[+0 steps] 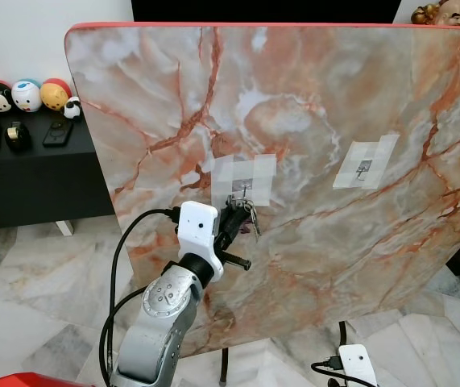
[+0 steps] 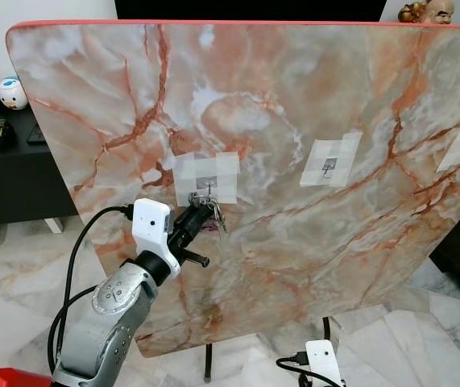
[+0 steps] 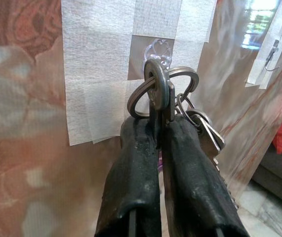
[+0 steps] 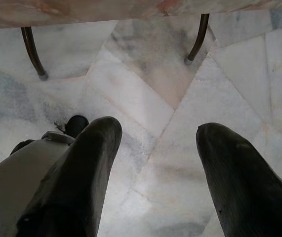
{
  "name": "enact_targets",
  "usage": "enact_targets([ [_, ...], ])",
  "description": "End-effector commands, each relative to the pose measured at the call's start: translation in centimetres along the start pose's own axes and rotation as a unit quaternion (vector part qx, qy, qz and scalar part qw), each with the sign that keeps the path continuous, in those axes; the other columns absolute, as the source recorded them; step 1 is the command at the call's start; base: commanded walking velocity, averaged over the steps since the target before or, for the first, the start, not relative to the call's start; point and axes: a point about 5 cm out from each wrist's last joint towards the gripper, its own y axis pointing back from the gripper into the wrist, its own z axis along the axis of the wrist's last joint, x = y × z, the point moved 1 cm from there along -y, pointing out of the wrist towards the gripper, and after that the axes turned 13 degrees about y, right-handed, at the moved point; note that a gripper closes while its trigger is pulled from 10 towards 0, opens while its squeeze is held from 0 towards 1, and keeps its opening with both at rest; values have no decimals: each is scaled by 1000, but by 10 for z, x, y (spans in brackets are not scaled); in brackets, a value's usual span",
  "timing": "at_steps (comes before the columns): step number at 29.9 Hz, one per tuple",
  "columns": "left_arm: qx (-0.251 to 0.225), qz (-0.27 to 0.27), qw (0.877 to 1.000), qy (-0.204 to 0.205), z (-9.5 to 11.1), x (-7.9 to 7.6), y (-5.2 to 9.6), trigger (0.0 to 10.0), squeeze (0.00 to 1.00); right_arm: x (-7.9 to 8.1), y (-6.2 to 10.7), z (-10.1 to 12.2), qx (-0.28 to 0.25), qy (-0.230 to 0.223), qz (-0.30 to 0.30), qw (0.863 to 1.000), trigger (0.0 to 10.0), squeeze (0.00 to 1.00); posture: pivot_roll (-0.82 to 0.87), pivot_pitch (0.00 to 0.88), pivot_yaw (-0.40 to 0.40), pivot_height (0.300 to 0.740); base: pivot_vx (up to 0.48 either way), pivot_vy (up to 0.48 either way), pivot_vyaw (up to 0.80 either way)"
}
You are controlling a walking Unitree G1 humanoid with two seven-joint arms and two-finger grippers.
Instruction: Hang keys on a hook
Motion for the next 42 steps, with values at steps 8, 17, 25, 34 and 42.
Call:
enact_targets([
  [8,-17,-16,1000,-1,6,-8,-3,10000,0,-5,0,1,0,2,-6,1000,10000,0,84,0,-112,740,0,0,0],
  [17,-16,-16,1000,4,5,-13,-6,10000,0,-5,0,1,0,2,-6,1000,10000,0,84,0,-112,740,0,0,0],
  [25,-9,-17,1000,2,1,-22,-10,10000,0,-5,0,1,0,2,-6,1000,10000,0,82,0,-110,740,0,0,0],
  [34,-7,1,1000,0,1,-16,-8,10000,0,-4,0,1,0,3,-4,1000,10000,0,83,0,-110,740,0,0,0],
  [42,-11,20,1000,-5,2,-10,-9,10000,0,-4,0,1,1,3,-3,1000,10000,0,82,0,-111,740,0,0,0],
])
